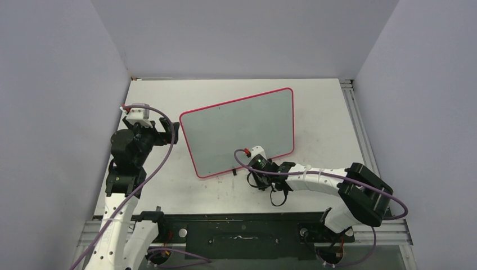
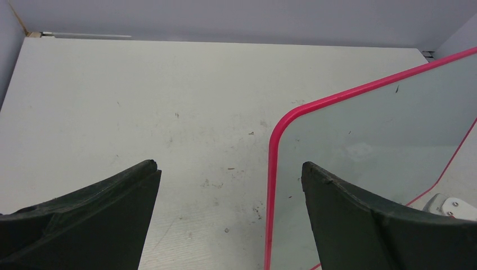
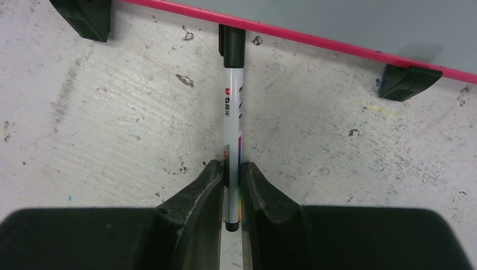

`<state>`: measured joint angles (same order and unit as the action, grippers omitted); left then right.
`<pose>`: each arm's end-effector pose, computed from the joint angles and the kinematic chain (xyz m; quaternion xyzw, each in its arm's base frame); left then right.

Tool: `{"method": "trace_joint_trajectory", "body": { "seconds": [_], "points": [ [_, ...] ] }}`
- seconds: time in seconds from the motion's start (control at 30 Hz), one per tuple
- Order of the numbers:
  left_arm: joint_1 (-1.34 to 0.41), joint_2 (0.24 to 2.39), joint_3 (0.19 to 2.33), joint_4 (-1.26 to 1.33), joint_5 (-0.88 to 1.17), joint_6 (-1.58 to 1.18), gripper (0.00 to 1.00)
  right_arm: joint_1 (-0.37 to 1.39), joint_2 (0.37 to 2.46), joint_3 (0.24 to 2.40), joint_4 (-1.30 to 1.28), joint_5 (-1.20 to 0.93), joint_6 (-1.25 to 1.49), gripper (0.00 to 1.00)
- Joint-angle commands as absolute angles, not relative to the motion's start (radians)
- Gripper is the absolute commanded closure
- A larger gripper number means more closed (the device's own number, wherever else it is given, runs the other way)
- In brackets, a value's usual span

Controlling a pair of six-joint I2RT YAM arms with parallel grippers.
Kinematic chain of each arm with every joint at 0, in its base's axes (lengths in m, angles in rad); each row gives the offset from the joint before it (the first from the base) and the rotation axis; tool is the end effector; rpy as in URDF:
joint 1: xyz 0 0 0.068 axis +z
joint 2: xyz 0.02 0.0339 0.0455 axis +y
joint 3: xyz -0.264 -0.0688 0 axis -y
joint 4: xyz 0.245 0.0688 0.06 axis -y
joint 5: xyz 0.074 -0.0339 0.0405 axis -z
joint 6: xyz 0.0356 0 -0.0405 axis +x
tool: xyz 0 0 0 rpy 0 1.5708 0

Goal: Write a sentence on the whiteboard
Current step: Open the whiteboard marker at the center of the board.

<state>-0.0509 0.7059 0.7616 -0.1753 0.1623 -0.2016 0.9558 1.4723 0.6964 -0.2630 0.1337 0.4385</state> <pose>0.1682 -0.0143 0.3453 -0.0025 0.7476 -0.1434 0.6485 0.1576 0.2148 0.1533 -0.2293 0.9352 0.1190 0.2424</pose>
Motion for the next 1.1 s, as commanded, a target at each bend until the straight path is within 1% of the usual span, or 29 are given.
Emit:
{"method": "trace_joint_trajectory", "body": {
  "seconds": [0.0,0.27,0.43,0.53,0.57,0.63,0.73,0.83,1.0,1.07],
  "points": [
    [-0.060,0.691,0.765,-0.132,0.175,-0.185,0.04,0.947,1.479,0.744,-0.346,0.126,0.457,0.95],
    [-0.133,0.663,0.762,-0.126,0.178,-0.130,0.03,0.947,1.324,0.788,-0.545,0.026,0.505,0.95],
    [-0.231,0.631,0.762,-0.129,0.176,-0.081,0.00,0.946,1.239,0.845,-0.726,-0.029,0.476,0.95],
    [-0.310,0.584,0.755,-0.116,0.189,-0.050,0.00,0.944,1.197,0.924,-0.844,-0.052,0.435,0.95],
    [-0.336,0.569,0.754,-0.115,0.205,-0.041,0.02,0.940,1.191,0.952,-0.875,-0.073,0.422,0.95],
    [-0.403,0.549,0.757,-0.124,0.244,-0.023,0.06,0.929,1.195,1.009,-0.926,-0.123,0.388,0.95],
    [-0.495,0.537,0.757,-0.159,0.294,-0.005,0.07,0.898,1.225,1.084,-0.992,-0.208,0.314,0.95],
    [-0.612,0.565,0.758,-0.221,0.298,0.048,0.08,0.856,1.261,1.152,-1.038,-0.315,0.247,0.95],
    [-0.878,0.676,0.751,-0.314,0.192,0.151,0.09,0.836,1.307,1.260,-1.092,-0.523,0.182,0.95],
    [-0.961,0.709,0.750,-0.331,0.149,0.170,0.09,0.836,1.309,1.280,-1.101,-0.573,0.179,0.95]
  ]
}}
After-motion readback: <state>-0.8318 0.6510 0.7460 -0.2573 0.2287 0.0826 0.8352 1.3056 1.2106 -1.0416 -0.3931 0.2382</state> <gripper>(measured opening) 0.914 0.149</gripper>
